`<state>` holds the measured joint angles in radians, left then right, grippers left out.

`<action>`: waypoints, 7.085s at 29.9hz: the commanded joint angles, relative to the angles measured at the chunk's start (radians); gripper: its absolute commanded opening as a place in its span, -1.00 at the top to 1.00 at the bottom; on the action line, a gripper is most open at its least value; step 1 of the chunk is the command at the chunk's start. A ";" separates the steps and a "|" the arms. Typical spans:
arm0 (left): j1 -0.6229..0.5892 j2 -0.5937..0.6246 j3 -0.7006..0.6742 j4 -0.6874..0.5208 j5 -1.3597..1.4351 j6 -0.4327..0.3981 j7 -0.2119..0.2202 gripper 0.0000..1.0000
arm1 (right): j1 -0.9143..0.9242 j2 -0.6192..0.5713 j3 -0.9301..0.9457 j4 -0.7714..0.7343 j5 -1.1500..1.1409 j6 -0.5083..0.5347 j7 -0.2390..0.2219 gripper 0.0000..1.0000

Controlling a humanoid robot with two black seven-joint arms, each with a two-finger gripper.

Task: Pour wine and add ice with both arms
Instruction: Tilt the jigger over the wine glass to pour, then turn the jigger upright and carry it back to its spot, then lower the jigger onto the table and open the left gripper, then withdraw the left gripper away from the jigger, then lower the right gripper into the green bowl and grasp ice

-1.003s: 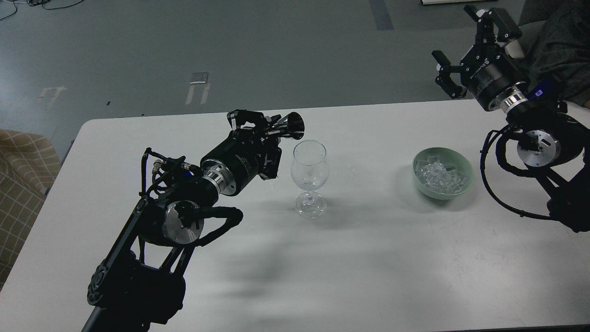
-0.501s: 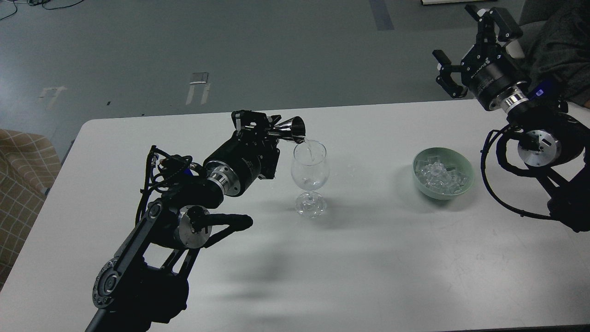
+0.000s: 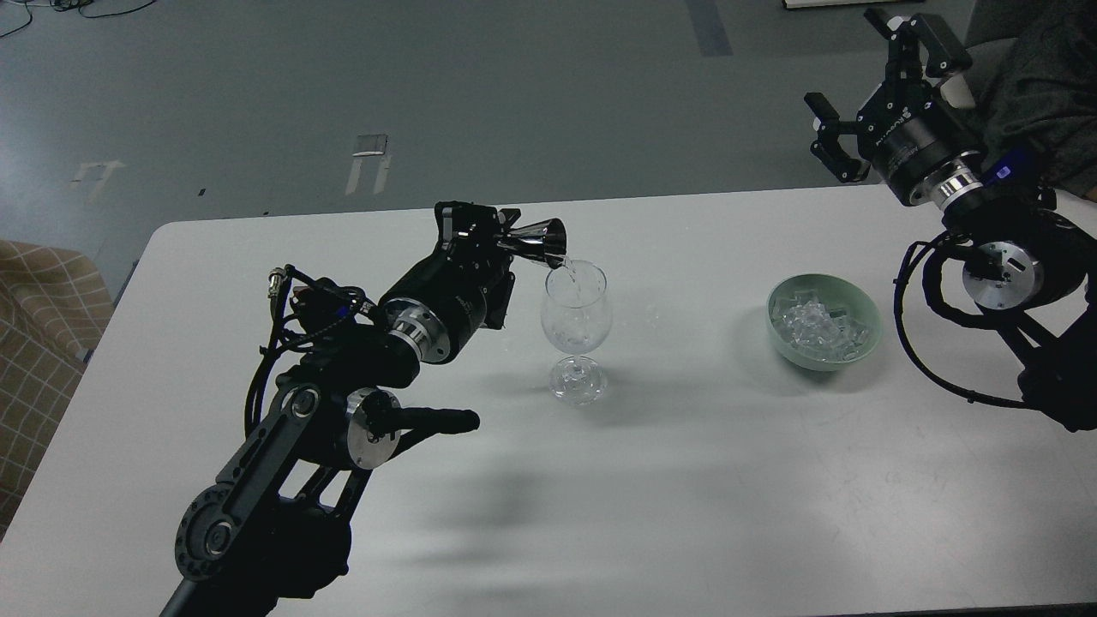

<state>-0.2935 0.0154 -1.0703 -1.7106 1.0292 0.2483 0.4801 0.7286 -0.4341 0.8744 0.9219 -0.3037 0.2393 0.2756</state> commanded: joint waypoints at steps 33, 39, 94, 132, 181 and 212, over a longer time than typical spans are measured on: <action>-0.030 0.089 0.105 -0.052 0.244 -0.004 0.009 1.00 | 0.000 0.002 0.001 -0.002 0.000 0.000 0.000 -1.00; -0.065 0.104 0.072 -0.047 0.221 0.000 0.009 1.00 | 0.000 0.000 0.001 -0.003 0.000 0.000 -0.001 -1.00; 0.186 -0.015 -0.665 0.611 -0.911 -0.518 0.009 0.08 | 0.000 0.020 -0.009 -0.009 -0.018 0.002 -0.009 -1.00; 0.186 0.001 -0.658 0.611 -0.910 -0.532 0.009 -0.93 | 0.000 0.021 -0.008 -0.009 -0.018 0.000 -0.009 -1.00; 0.153 0.394 -0.731 0.464 -0.548 -0.737 -0.064 -0.94 | -0.196 -0.324 -0.091 0.287 -1.023 -0.150 0.007 -1.00; -0.104 0.325 -0.669 0.436 -0.330 -0.725 -0.133 -0.94 | -0.298 -0.135 -0.138 0.080 -1.462 -0.259 0.034 -0.35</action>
<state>-0.3967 0.3491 -1.7395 -1.2741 0.6996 -0.4764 0.3467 0.4283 -0.5705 0.7492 1.0050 -1.7635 -0.0201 0.3099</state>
